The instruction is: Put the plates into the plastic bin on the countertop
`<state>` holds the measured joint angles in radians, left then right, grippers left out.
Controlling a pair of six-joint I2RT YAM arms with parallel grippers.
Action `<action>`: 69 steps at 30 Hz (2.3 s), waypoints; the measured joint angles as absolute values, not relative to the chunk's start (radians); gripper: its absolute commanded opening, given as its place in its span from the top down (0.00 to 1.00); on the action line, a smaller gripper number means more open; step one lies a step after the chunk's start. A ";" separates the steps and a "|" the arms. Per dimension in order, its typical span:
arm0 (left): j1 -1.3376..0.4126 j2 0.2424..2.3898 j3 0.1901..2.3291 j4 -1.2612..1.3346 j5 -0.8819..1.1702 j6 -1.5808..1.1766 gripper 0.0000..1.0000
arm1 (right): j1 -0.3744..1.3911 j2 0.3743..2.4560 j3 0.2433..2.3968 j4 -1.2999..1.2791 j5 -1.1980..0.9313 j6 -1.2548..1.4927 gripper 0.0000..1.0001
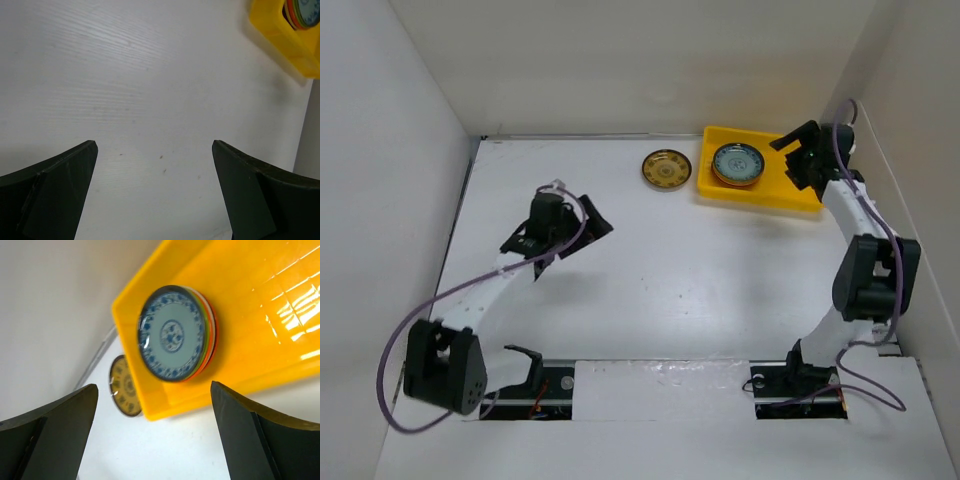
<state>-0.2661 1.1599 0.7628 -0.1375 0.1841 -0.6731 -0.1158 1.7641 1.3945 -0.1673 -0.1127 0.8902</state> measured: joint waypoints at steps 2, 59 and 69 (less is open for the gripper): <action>-0.359 1.277 0.837 -0.110 0.174 -0.687 0.00 | -0.111 1.641 1.329 -0.167 -0.094 0.893 0.00; -0.425 1.628 1.173 -0.036 -0.058 -0.834 1.00 | 0.172 1.134 0.810 -0.111 -0.532 0.780 0.03; -0.430 1.316 1.055 -0.075 0.138 -0.705 1.00 | 0.246 1.432 0.963 0.111 -0.654 0.790 0.09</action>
<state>-0.4305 1.3163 1.0550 -0.0746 0.1379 -0.7052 0.2462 1.4322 0.9630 0.1112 -0.6544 0.7898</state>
